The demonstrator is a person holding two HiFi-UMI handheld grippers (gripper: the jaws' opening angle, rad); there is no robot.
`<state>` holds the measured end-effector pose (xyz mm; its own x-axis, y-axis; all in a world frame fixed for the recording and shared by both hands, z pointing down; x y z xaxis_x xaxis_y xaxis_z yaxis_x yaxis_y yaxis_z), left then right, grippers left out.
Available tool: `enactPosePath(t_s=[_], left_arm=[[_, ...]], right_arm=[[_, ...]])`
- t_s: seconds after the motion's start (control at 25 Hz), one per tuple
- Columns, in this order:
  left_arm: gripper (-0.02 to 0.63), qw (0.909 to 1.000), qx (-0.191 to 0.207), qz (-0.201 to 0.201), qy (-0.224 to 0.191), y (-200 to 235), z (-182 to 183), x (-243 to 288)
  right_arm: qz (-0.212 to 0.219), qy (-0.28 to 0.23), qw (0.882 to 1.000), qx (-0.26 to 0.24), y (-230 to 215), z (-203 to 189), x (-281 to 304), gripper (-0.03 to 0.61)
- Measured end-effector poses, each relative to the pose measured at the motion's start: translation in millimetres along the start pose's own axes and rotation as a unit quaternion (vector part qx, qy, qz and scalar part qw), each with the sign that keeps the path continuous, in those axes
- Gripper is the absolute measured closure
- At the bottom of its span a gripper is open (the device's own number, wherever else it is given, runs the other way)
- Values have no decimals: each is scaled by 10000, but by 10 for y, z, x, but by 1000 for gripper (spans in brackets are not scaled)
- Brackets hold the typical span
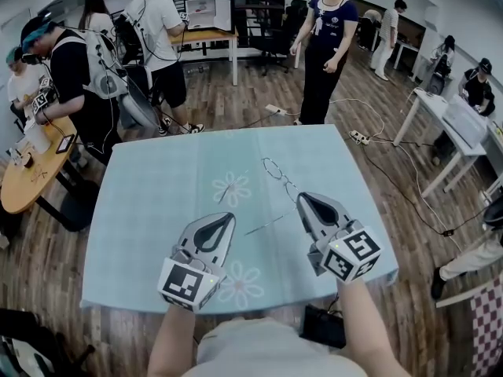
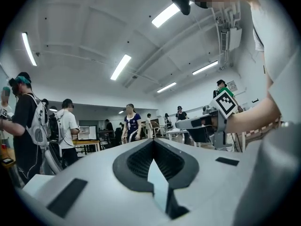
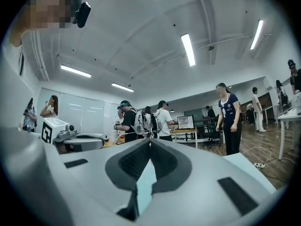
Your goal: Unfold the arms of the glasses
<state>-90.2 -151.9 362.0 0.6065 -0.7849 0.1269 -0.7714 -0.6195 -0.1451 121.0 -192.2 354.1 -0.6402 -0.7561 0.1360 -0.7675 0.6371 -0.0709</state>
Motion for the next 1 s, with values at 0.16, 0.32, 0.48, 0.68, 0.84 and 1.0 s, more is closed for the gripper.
enactPosePath(t_s=[0.16, 0.32, 0.48, 0.68, 0.84, 1.0], left_arm=[[606, 9992, 33, -388, 47, -221, -69, 58], [606, 9985, -76, -539, 48, -293, -131, 49], [606, 9989, -200, -428, -18, -271, -176, 26], [606, 9991, -405, -101, -99, -157, -197, -57], [606, 9989, -457, 35, -133, -68, -205, -97], [606, 9986, -500, 107, -134, -49, -200, -91]], right_arm=[[-73, -63, 10000, 24, 2, 12, 4, 569], [-213, -67, 9997, -73, 45, 19, 32, 569], [-289, -77, 9995, -123, 63, 2, 37, 569], [-335, -100, 9993, -137, 82, -19, 17, 569], [-331, -66, 9993, -152, 106, -27, 38, 569], [-315, -46, 9993, -170, 97, -30, 33, 569]])
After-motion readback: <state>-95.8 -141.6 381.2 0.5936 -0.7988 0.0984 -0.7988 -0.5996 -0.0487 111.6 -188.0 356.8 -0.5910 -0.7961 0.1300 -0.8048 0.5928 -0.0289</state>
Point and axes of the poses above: the fingertips, and each gripper's own axes: x forward along the fingers, y to its left, z out of its top, the point moved 6 cm from there along -x, backward along the fingers, and after that the axes turned 8 degrees about y, right-handed, at the moved point
